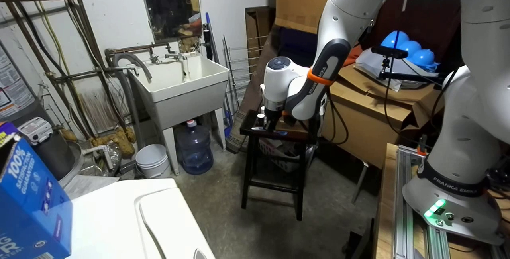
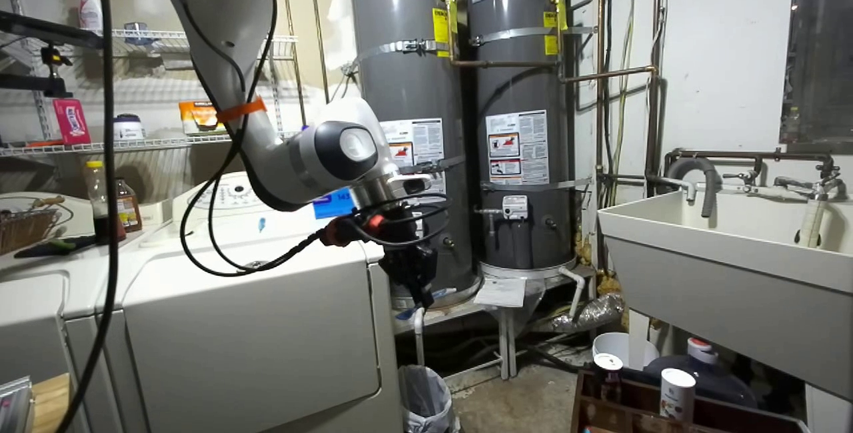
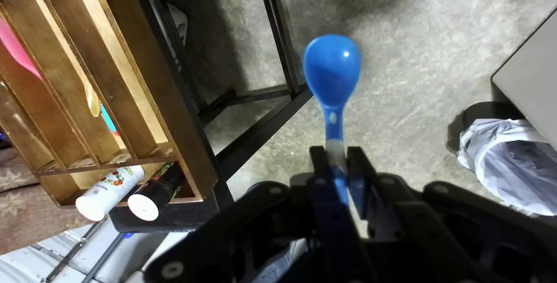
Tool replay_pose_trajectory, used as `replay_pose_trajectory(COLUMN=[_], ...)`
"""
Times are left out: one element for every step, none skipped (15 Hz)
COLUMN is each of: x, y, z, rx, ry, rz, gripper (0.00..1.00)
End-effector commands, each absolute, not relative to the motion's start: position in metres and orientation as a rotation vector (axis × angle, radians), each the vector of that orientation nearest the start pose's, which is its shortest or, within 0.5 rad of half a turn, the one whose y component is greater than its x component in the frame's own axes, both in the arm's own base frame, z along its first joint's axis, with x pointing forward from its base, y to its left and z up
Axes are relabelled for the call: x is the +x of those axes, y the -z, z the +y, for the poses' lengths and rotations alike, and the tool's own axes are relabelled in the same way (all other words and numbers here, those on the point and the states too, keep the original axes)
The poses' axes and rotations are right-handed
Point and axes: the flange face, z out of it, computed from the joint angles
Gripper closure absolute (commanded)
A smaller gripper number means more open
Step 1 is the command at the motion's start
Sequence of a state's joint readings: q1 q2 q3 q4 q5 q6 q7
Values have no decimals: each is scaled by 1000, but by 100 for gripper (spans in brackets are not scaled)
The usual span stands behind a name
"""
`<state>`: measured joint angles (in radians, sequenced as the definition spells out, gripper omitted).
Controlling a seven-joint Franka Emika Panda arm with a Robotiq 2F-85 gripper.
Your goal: Put the blue spoon in the box on the small table
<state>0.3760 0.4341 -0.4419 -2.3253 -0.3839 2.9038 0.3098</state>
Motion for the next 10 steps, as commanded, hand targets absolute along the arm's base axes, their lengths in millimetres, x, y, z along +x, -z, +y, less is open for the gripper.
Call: replay_pose_trajectory(x=[530, 528, 528, 527, 529, 528, 526, 524, 524, 523], y=[-184, -186, -187, -188, -188, -191, -194, -196, -195, -192], z=[-23, -24, -24, -24, -31, -41, -52, -67, -81, -97], rx=[-3398, -3395, -3393, -3391, -3406, -3405, -3418, -3430, -3441, -3455], ry=[325, 328, 330, 331, 336, 359, 352, 351, 342, 321], rz=[-77, -77, -76, -77, -71, -82, -92, -137, -195, -283], gripper=[85, 85, 85, 96, 96, 96, 96, 96, 96, 96])
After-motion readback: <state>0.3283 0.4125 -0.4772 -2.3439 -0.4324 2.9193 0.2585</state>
